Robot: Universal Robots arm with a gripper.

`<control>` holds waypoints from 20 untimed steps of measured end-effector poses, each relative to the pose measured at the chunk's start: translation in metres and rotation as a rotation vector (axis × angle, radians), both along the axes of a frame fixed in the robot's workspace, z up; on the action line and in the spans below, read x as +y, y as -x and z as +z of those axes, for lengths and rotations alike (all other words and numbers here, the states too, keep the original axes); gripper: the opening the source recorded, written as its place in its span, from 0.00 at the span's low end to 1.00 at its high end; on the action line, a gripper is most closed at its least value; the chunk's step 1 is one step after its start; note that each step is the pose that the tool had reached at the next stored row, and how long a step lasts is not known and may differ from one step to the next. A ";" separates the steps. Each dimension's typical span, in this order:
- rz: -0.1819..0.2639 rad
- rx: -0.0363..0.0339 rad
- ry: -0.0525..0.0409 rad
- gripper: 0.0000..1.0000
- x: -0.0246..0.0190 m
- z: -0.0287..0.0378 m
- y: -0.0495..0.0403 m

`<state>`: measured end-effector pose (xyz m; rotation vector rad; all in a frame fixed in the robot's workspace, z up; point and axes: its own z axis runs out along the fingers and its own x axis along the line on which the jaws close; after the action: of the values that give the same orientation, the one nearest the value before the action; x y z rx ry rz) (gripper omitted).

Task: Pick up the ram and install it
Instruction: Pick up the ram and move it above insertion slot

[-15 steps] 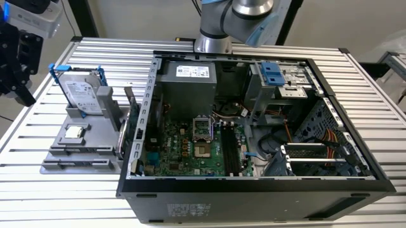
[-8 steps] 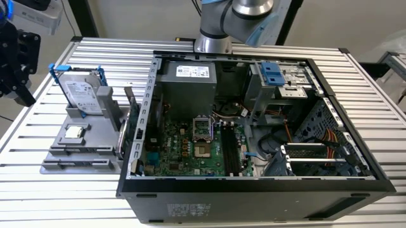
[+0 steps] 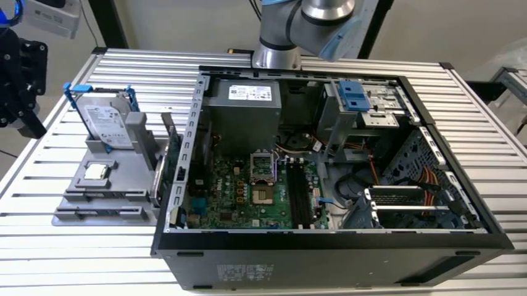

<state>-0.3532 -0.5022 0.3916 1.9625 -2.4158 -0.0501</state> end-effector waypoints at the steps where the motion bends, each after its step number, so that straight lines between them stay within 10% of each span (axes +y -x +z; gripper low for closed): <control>1: 0.015 -0.0002 -0.0001 0.00 0.0000 0.0000 0.0000; 20: 0.210 -0.0005 -0.0001 0.00 0.0000 0.0000 0.0000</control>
<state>-0.3533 -0.5022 0.3916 2.2035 -2.1945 -0.0447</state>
